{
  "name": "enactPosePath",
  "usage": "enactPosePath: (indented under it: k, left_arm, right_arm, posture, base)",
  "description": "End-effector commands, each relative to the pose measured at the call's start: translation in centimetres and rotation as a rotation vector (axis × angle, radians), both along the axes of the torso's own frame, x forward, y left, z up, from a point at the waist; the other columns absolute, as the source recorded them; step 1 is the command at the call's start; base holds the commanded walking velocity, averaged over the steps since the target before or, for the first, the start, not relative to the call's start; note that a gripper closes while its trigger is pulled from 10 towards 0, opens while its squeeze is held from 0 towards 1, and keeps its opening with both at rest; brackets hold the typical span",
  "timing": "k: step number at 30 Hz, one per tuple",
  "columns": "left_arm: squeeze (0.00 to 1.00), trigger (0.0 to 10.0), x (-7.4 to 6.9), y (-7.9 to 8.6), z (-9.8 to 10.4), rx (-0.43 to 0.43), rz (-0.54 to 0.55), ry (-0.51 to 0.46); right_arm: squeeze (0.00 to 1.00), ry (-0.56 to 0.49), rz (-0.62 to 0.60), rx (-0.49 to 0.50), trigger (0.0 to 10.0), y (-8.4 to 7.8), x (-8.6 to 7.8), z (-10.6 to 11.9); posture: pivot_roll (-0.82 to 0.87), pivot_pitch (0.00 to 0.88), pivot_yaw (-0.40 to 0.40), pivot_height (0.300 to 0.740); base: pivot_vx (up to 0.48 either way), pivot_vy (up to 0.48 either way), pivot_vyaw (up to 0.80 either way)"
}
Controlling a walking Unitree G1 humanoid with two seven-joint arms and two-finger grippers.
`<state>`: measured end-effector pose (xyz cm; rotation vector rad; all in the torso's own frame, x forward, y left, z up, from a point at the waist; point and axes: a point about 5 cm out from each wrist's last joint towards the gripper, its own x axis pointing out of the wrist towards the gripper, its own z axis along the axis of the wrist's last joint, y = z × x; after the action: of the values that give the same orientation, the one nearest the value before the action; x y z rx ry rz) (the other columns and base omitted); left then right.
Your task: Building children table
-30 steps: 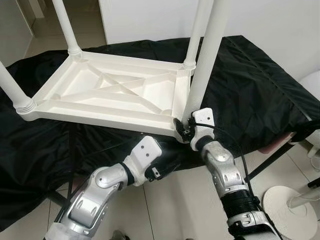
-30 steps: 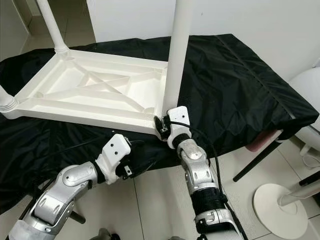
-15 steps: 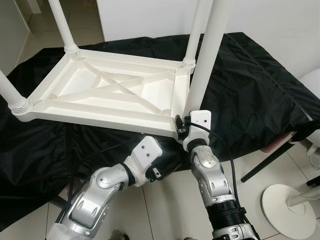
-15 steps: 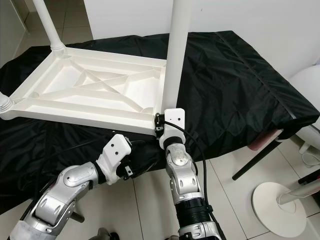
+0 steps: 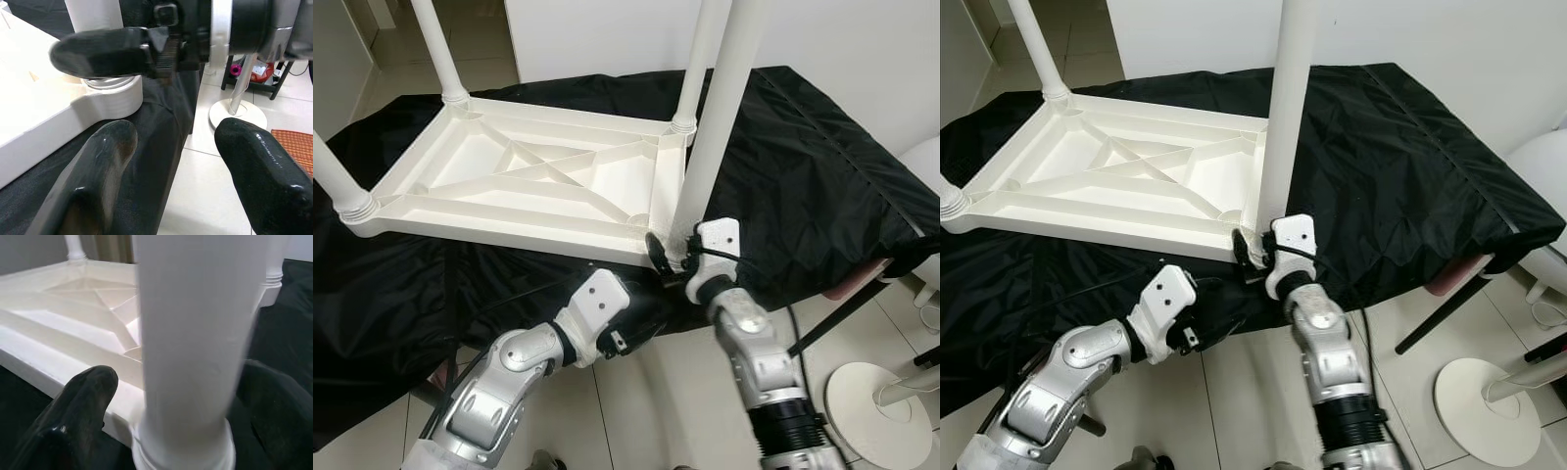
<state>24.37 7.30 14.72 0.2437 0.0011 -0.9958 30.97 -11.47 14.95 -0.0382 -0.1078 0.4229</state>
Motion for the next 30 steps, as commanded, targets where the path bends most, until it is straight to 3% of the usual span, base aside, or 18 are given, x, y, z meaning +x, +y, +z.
enactPosePath:
  k: [1,4,6,9,14,20,21,22,30]
  left_arm:
    - [0.0,10.0,0.1,0.1,0.0,0.006,0.008,-0.013]
    - [0.0,10.0,0.1,0.1,0.0,0.007,0.006,-0.013]
    - [0.0,10.0,0.2,0.1,0.1,0.01,0.002,-0.017]
    - [0.0,10.0,0.3,0.1,0.2,0.012,0.003,-0.021]
    - [0.0,10.0,0.4,0.3,0.3,0.015,0.01,-0.028]
    - [0.0,10.0,0.5,0.4,0.4,0.017,0.017,-0.034]
    - [0.0,10.0,0.5,0.4,0.4,0.017,0.019,-0.035]
    - [0.0,10.0,0.5,0.5,0.5,0.018,0.022,-0.036]
    - [0.0,10.0,0.5,0.6,0.5,0.017,0.035,-0.037]
  right_arm:
    - [0.0,0.02,0.115,-0.05,10.0,-0.2,0.3,-0.7]
    - [0.0,0.022,0.158,-0.083,10.0,-0.5,0.5,-0.9]
    - [0.0,0.002,0.209,-0.152,10.0,-1.0,1.6,-0.8]
    - [0.0,-0.009,0.246,-0.177,10.0,-1.0,2.5,-0.4]
    - [0.0,-0.007,0.316,-0.226,10.0,-0.1,4.0,-0.2]
    - [0.0,0.0,0.375,-0.252,10.0,0.9,4.5,0.0]
    - [0.0,0.005,0.395,-0.258,3.8,1.0,4.6,-0.1]
    - [0.0,0.009,0.397,-0.277,0.0,0.9,4.7,-0.4]
    - [0.0,0.038,0.411,-0.295,0.0,0.3,4.9,-1.1]
  posture:
    - [-0.08,0.055,0.0,0.74]
    - [-0.08,0.054,0.003,0.74]
    - [-0.07,0.051,0.005,0.74]
    - [-0.07,0.049,0.005,0.74]
    - [-0.05,0.04,0.006,0.74]
    - [-0.04,0.039,0.005,0.74]
    - [-0.04,0.038,0.003,0.74]
    - [-0.03,0.039,0.0,0.74]
    - [-0.03,0.045,0.0,0.74]
  base:
    - [0.0,0.0,0.0]
    - [0.0,0.0,0.0]
    - [0.0,0.0,0.0]
    - [0.0,0.0,0.0]
    - [0.0,0.0,0.0]
    - [0.0,0.0,0.0]
    - [0.0,0.0,0.0]
    - [0.0,0.0,0.0]
    - [0.0,0.0,0.0]
